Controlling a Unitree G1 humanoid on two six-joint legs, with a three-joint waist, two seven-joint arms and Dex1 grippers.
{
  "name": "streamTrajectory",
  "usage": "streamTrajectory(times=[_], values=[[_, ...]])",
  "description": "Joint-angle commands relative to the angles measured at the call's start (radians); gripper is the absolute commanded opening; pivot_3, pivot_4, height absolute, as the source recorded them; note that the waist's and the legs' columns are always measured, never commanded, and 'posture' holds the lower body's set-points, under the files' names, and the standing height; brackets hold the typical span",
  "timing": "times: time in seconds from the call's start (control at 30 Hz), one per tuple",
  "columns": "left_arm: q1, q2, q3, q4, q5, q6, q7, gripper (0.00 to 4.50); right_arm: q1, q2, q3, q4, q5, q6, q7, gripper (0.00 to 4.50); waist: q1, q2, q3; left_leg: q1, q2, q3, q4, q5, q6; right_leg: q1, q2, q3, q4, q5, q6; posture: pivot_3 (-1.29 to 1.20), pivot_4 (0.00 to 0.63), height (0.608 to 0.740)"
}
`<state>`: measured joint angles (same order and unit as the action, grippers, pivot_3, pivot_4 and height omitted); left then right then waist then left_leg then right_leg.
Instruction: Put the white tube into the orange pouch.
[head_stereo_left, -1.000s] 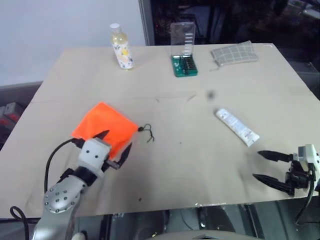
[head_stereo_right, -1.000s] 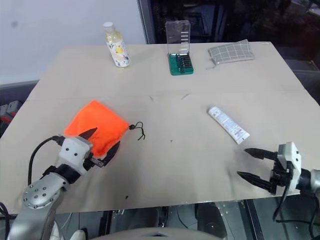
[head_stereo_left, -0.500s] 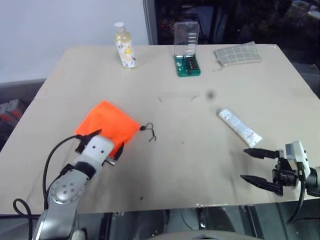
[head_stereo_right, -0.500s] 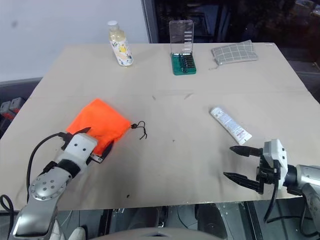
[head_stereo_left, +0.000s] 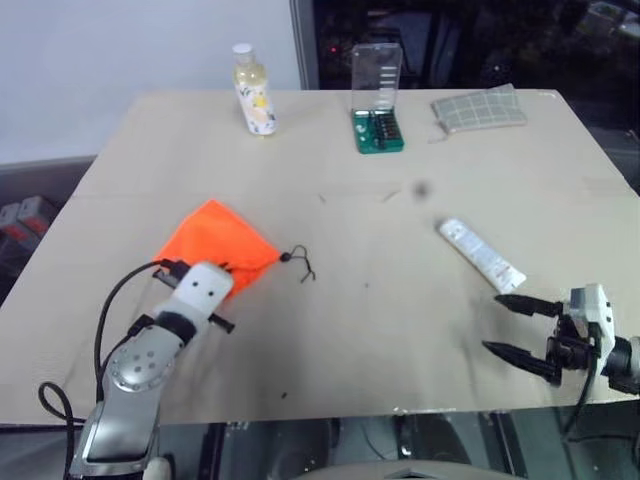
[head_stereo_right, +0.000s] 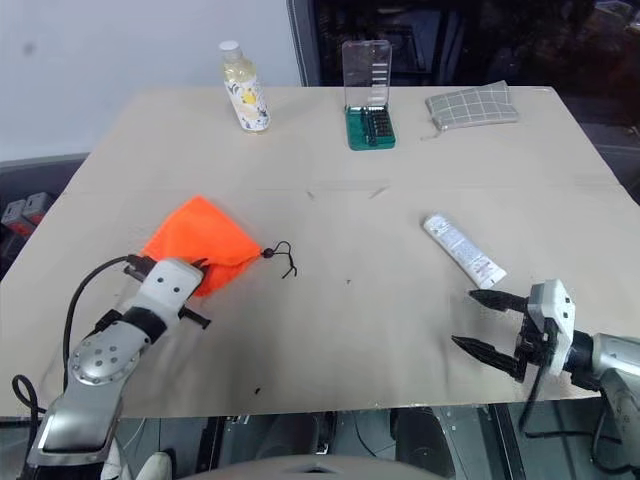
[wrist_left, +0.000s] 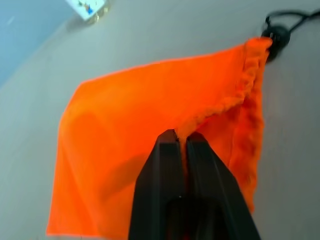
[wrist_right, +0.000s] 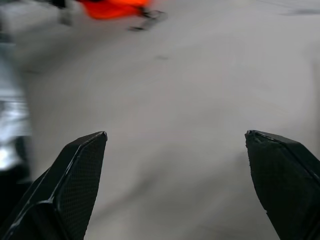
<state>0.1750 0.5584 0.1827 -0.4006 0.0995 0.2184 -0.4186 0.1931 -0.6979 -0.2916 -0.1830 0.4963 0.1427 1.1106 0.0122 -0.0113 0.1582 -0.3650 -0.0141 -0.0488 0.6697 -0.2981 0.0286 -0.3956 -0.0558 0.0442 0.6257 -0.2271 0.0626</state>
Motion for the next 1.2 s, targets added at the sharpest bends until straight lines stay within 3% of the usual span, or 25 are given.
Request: streamTrajectory(times=[0.03, 0.17, 0.37, 0.57, 0.7, 0.8, 0.93, 1.07, 1.2], values=[[-0.045, 0.05, -0.029, -0.064, -0.004, -0.036, -0.058, 0.02, -0.1, 0.026, -0.057, 0.07, -0.167, -0.194, -0.188, 4.5, -0.001, 0.001, 0.001, 0.0, 0.0, 0.0, 0.0, 0.001, -0.001, 0.0, 0.0, 0.0, 0.001, 0.0, 0.0, 0.0, 0.15, 0.74], [-0.096, 0.043, -0.035, -0.086, -0.05, 0.024, -0.082, 0.02, -0.157, 0.012, -0.039, 0.123, -0.211, -0.173, -0.252, 4.5, 0.001, 0.002, 0.001, 0.0, 0.0, 0.0, 0.0, 0.001, -0.001, -0.001, 0.001, 0.0, 0.001, 0.0, 0.0, 0.0, 0.15, 0.74], [-0.131, 0.049, -0.052, -0.06, -0.055, 0.031, -0.103, 0.02, -0.26, 0.05, 0.097, 0.14, -0.2, -0.047, -0.251, 4.5, -0.007, 0.002, 0.001, -0.001, 0.0, -0.001, -0.001, 0.001, -0.001, -0.001, 0.001, -0.001, 0.001, 0.0, 0.0, 0.0, 0.15, 0.74], [-0.132, 0.064, -0.042, -0.075, -0.068, 0.023, -0.127, 0.02, -0.361, 0.058, 0.177, 0.293, -0.301, 0.056, -0.339, 4.5, -0.008, 0.002, 0.001, -0.001, -0.001, -0.001, -0.001, 0.001, -0.001, -0.001, 0.001, -0.001, 0.001, 0.0, 0.0, 0.0, 0.15, 0.74], [-0.095, 0.062, -0.018, -0.105, -0.139, -0.01, -0.176, 0.02, -0.375, 0.043, 0.22, 0.322, -0.311, 0.141, -0.311, 4.5, -0.009, 0.002, 0.001, -0.001, 0.0, -0.001, -0.001, 0.001, -0.001, -0.001, 0.001, -0.001, 0.001, 0.0, 0.0, 0.0, 0.15, 0.74], [-0.049, 0.059, 0.009, -0.121, -0.184, -0.022, -0.203, 0.0, -0.368, 0.033, 0.23, 0.306, -0.296, 0.181, -0.289, 3.6, -0.012, 0.001, 0.0, -0.001, 0.0, -0.001, -0.001, 0.001, -0.001, -0.001, 0.0, -0.001, 0.001, 0.0, 0.0, 0.0, 0.15, 0.74], [-0.018, 0.035, 0.06, -0.084, -0.247, 0.023, -0.192, 0.0, -0.361, 0.026, 0.226, 0.286, -0.295, 0.162, -0.278, 1.87, -0.009, 0.0, 0.0, -0.001, 0.0, -0.002, -0.001, 0.001, -0.001, 0.0, -0.004, -0.002, 0.001, 0.0, 0.0, 0.0, 0.15, 0.74], [-0.034, -0.017, 0.073, -0.091, -0.327, 0.098, -0.166, 0.0, -0.36, 0.019, 0.23, 0.263, -0.304, 0.115, -0.275, 0.44, -0.01, -0.003, -0.002, 0.002, -0.001, -0.002, 0.0, 0.001, -0.001, 0.002, -0.002, -0.002, 0.001, 0.0, 0.0, 0.0, 0.15, 0.74], [-0.077, -0.071, 0.104, -0.112, -0.461, 0.196, -0.145, 0.0, -0.357, 0.011, 0.232, 0.129, -0.259, 0.153, -0.243, 0.44, -0.011, -0.002, -0.002, 0.001, -0.001, -0.003, 0.001, 0.001, -0.001, 0.002, 0.001, -0.002, 0.001, 0.0, 0.0, 0.0, 0.15, 0.74]])
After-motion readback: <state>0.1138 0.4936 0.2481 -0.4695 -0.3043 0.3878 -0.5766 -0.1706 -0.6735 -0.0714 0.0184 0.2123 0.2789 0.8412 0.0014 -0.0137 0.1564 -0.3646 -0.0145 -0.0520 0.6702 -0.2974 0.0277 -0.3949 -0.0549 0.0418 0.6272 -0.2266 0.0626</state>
